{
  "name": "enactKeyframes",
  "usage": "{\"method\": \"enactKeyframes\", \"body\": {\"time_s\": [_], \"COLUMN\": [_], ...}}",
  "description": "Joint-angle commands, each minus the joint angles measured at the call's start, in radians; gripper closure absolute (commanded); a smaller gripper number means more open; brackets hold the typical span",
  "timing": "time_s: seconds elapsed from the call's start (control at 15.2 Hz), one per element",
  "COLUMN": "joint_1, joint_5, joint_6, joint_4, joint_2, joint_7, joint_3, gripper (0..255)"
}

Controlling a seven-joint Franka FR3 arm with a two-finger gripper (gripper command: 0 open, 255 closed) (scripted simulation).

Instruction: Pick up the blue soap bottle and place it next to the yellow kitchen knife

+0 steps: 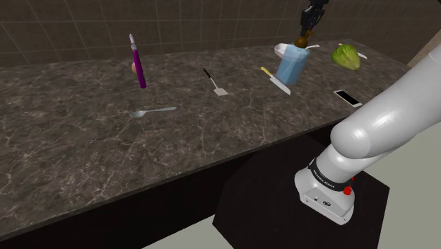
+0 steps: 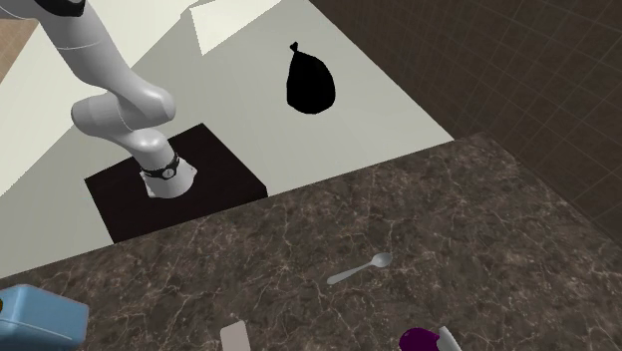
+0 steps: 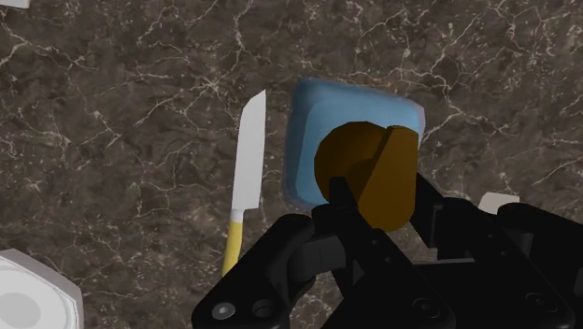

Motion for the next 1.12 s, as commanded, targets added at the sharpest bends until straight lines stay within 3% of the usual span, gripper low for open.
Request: {"method": "enactKeyframes", "body": {"time_s": [0.0,1.06], "joint_1": [0.0,-0.003], "joint_5": [-0.001,0.005], "joint_6": [0.027,0.24], "joint_4": [-0.031,-0.216], "joint_2": [-0.005,0.024], "joint_7": [0.001,-0.002], "joint_3": [0.0,-0.005], "gripper": [255,255]}}
